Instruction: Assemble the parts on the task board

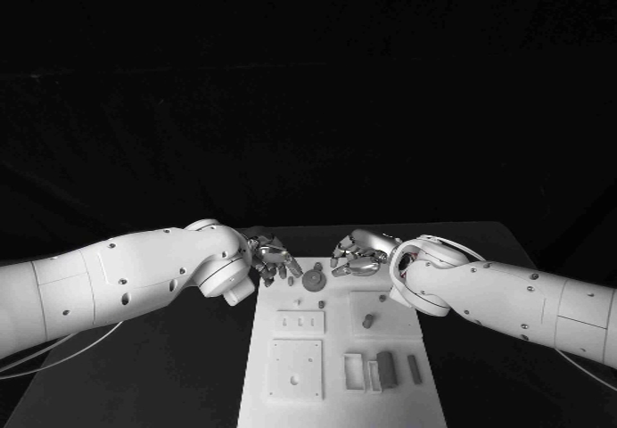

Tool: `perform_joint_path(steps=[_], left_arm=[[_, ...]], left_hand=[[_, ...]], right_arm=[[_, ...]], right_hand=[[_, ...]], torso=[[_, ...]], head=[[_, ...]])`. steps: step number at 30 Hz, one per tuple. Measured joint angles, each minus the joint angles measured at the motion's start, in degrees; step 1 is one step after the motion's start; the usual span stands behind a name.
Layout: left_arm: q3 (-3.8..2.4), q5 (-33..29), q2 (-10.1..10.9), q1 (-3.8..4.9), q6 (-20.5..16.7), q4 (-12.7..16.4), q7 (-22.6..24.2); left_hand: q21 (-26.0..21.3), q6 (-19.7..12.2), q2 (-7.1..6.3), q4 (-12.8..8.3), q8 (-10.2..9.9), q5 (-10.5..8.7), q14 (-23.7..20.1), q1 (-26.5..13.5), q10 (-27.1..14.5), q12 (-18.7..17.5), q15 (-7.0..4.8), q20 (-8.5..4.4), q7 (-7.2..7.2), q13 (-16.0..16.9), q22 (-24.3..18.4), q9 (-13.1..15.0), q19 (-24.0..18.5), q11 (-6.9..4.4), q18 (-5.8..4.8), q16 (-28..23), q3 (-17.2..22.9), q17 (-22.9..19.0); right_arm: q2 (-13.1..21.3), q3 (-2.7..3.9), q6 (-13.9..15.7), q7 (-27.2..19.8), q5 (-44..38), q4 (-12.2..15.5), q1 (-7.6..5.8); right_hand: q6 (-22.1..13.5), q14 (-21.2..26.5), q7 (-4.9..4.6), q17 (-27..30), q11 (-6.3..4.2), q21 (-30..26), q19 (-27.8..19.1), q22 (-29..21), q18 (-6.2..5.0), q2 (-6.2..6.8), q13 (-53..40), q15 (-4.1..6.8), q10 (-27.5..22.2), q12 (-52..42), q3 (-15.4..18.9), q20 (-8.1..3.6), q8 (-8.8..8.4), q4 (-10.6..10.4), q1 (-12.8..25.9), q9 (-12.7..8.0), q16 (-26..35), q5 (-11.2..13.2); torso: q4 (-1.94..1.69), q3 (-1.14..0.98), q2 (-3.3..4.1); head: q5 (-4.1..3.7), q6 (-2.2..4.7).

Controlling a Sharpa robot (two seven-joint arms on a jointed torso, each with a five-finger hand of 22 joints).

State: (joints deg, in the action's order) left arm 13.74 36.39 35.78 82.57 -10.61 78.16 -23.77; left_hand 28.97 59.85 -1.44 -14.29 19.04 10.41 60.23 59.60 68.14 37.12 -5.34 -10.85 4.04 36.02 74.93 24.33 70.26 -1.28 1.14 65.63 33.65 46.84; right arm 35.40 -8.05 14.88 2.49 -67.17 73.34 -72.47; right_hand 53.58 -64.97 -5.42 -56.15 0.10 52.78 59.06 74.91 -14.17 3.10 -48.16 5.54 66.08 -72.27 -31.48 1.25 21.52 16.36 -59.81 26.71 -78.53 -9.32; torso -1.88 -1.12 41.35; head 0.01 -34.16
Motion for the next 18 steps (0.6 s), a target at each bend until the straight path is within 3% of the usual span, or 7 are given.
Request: perform_joint_path(steps=[18], left_arm=[[0.01, 2.35, 0.37, -0.18, -0.69, 0.79, -1.09]], left_hand=[[4.75, 1.66, -1.03, 1.72, 0.00, 0.01, 2.03, -1.98, 2.00, 2.59, -1.85, -1.44, -1.58, 2.41, -0.01, -0.01, 1.46, -1.61, 0.00, 3.06, -1.13, 1.69]], right_arm=[[2.63, 0.00, 0.80, -0.42, 1.54, -0.19, 0.47]], right_hand=[[0.00, 0.23, 0.00, 0.00, 0.00, 0.00, 0.00, 0.00, 0.00, 0.11, 0.00, 0.00, 0.00, 0.00, 0.00, 0.00, 0.00, 0.00, -0.11, 0.05, 0.00, -0.22]], torso=[[-0.02, 0.00, -0.07]], head=[[0.20, -0.86]])
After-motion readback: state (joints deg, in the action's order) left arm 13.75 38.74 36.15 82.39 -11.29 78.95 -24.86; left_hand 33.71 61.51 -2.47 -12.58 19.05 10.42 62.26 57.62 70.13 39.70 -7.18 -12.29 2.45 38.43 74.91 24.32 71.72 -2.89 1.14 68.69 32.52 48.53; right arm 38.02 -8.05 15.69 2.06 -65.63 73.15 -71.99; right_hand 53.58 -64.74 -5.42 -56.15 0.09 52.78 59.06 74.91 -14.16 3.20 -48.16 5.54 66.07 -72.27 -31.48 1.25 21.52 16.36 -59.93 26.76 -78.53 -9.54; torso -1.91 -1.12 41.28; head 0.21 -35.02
